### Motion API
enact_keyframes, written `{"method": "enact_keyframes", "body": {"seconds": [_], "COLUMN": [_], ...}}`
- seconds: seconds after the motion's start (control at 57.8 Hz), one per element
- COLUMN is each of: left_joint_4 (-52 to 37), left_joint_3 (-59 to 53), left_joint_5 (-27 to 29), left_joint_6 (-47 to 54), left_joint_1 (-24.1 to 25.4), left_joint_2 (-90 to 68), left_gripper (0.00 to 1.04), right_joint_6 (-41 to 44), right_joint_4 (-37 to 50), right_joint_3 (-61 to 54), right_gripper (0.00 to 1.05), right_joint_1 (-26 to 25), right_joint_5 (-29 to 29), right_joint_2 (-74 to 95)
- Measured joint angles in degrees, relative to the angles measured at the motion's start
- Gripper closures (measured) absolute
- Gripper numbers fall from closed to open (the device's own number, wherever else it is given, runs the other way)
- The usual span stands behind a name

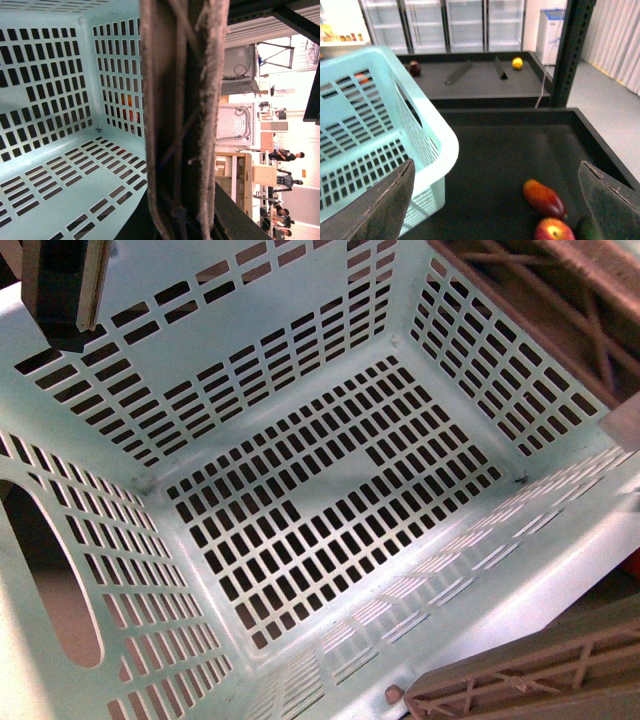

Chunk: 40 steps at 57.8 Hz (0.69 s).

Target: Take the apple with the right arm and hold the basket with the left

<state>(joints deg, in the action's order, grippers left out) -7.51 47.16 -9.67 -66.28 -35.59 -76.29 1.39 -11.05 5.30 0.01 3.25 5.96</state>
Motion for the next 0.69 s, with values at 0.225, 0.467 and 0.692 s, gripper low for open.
{"method": "enact_keyframes", "body": {"seconds": [0.225,0.467,0.692], "left_joint_4": [0.0,0.0,0.0], "left_joint_3": [0.1,0.1,0.1], "left_joint_5": [-0.2,0.0,-0.3], "left_joint_6": [-0.2,0.0,0.0], "left_joint_1": [-0.1,-0.1,-0.1], "left_joint_2": [0.1,0.1,0.1], "left_gripper": [0.97,0.97,0.97], "right_joint_6": [2.2,6.3,8.6], "right_joint_4": [-7.8,18.6,38.2], "right_joint_3": [5.7,9.1,16.6], "right_gripper": [0.09,0.09,0.09], "right_joint_1": [-13.7,-25.8,-27.0], "right_joint_5": [-6.6,-7.3,-3.7], "right_joint_2": [22.2,54.7,87.4]}}
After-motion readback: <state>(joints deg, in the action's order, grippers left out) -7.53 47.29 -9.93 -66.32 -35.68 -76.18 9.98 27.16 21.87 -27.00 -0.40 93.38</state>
